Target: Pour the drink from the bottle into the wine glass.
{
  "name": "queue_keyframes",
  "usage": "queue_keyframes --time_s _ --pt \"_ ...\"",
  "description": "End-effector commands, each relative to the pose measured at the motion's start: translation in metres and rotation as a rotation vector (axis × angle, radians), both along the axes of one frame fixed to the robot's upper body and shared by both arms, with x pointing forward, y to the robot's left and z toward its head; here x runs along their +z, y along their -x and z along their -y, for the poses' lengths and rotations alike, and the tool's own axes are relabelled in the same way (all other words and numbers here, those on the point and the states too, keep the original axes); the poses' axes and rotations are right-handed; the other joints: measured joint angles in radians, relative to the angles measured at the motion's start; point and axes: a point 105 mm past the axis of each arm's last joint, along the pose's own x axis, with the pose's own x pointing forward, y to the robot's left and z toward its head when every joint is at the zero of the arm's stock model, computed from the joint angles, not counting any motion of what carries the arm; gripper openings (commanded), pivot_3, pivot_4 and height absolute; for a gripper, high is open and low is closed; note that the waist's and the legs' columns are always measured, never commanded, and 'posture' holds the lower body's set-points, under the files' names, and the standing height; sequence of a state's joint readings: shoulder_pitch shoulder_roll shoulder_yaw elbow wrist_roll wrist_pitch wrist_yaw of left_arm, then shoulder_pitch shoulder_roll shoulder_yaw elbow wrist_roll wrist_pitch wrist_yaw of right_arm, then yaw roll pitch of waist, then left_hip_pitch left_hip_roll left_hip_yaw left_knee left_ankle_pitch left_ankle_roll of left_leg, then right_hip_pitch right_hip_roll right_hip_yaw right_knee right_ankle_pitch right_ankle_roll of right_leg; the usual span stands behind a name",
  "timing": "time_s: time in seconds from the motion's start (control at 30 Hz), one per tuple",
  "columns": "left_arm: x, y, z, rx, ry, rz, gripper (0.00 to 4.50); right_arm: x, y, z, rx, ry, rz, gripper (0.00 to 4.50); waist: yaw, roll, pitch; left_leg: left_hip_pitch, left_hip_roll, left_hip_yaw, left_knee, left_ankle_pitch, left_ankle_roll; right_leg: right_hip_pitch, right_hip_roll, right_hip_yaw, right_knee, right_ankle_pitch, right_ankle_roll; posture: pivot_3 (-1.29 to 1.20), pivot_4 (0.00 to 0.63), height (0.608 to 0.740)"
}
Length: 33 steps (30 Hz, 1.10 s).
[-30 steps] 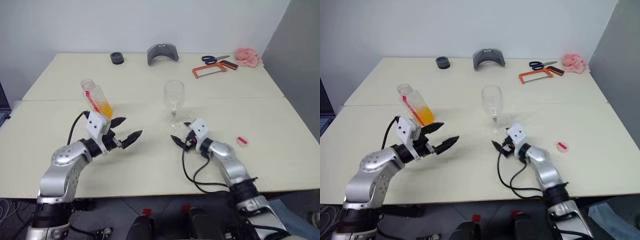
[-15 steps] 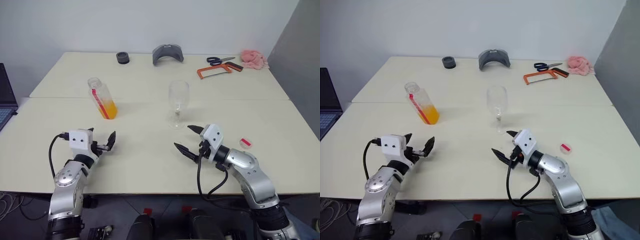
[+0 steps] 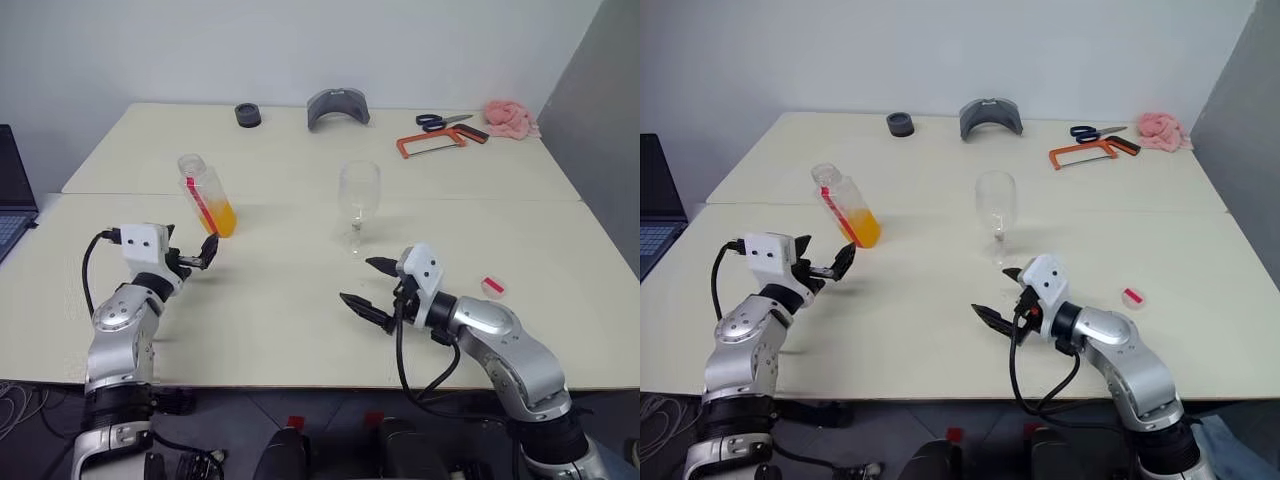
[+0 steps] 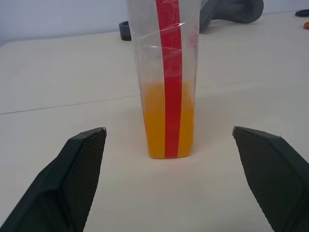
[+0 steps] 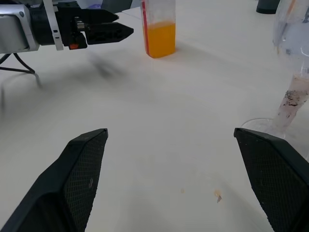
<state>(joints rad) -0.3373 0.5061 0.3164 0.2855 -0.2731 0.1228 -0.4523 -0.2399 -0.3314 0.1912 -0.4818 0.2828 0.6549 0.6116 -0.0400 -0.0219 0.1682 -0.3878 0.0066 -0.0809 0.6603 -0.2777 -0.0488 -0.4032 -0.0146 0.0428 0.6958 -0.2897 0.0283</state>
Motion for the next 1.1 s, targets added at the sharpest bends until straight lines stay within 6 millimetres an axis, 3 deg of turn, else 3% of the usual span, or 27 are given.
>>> queue_keyframes --time_s 0.03,0.53,0.83,1.1 --pt "0.021 -0.007 -0.003 -0.018 -0.033 0.058 4.5 0.018 0.007 -0.007 0.037 -0.026 0.053 4.47 0.0 0.0 0.0 0.0 0.0 0.0 0.0 0.0 0.0 0.0 0.0 0.0 0.0 0.0 0.0 0.0 0.15 0.74" --pt "0.04 -0.036 -0.002 -0.058 -0.041 0.063 4.5 0.026 0.007 -0.015 0.06 -0.043 0.066 4.47 0.0 0.0 0.0 -0.003 0.0 0.0 0.001 0.0 0.0 -0.001 0.0 -0.002 0.0 0.0 0.0 0.0 0.15 0.74" --pt "0.05 -0.049 -0.005 -0.058 -0.036 0.082 4.5 0.048 0.011 -0.025 0.12 -0.153 0.113 4.47 0.0 0.0 0.0 -0.004 -0.001 0.0 0.001 0.0 0.0 -0.002 0.0 -0.002 -0.001 0.0 0.0 0.0 0.15 0.74" --pt "0.059 -0.058 -0.004 -0.074 -0.03 0.094 4.5 0.051 0.009 -0.029 0.128 -0.159 0.129 4.47 -0.001 -0.001 0.0 -0.004 -0.009 -0.003 0.001 0.0 0.0 -0.002 -0.001 -0.003 0.0 0.0 0.0 0.0 0.15 0.74"
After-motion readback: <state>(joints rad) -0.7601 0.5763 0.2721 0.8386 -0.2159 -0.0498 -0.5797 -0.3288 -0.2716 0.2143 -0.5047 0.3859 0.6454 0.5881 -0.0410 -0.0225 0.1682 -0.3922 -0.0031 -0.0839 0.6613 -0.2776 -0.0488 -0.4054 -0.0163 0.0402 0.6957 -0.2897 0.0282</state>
